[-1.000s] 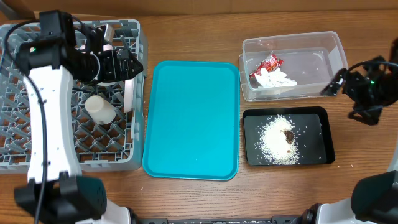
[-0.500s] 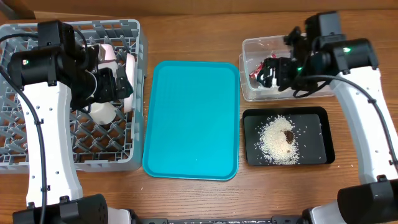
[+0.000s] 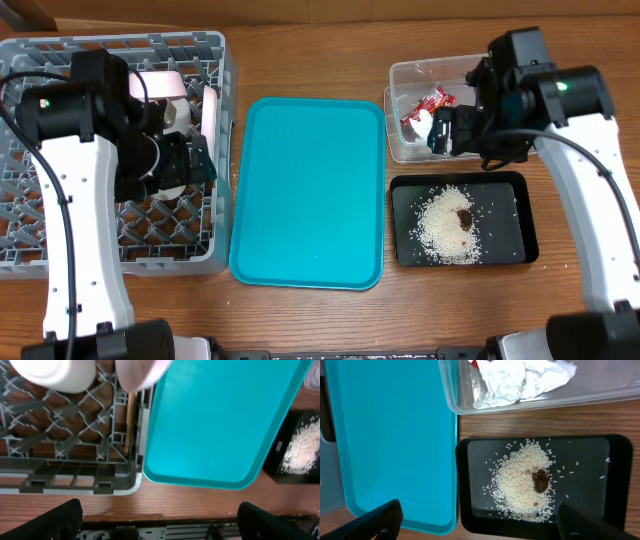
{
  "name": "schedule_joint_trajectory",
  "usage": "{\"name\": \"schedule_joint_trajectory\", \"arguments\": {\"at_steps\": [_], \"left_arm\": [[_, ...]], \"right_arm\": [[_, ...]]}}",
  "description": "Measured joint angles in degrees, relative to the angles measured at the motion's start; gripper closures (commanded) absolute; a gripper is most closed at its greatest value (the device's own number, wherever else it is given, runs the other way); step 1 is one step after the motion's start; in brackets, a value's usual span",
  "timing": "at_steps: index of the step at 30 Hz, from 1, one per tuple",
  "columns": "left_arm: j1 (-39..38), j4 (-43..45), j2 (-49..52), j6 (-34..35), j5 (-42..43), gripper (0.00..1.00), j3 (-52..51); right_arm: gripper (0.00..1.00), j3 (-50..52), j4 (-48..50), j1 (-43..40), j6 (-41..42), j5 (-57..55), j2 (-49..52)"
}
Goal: Sort waste into correct bins and load items into the dishwasher
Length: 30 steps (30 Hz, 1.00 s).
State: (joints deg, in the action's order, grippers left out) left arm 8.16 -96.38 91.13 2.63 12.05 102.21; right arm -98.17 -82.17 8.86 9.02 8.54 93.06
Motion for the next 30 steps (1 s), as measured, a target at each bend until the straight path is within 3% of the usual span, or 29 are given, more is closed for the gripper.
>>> {"name": "schedule_joint_trajectory", "arguments": {"at_steps": [7, 14, 20, 24, 30], "left_arm": [[-6.2, 11.2, -15.3, -0.2, -0.3, 0.00, -11.8], [-11.5, 28.4, -41.7, -2.4, -0.3, 0.00, -31.8], [-11.7, 29.8, -60.2, -2.8, -0.3, 0.00, -41.2], [-11.7, 29.3, -63.6, -2.8, -0.3, 0.00, -41.8], [-11.7, 25.3, -63.8, -2.8, -0.3, 0.00, -42.2]], "right_arm": [[0.00, 5.7, 4.8, -0.2, -0.1, -1.4, -14.9], [0.00, 28.4, 17.7, -0.2, -0.9, -1.9, -39.2], [0.00, 38.2, 15.6, -0.2, -1.2, -3.3, -53.5], [0.00, 38.7, 9.3, -0.2, -1.2, -3.7, -55.3], [0.00, 39.1, 9.0, -0.2, -1.3, -3.9, -55.2]]}}
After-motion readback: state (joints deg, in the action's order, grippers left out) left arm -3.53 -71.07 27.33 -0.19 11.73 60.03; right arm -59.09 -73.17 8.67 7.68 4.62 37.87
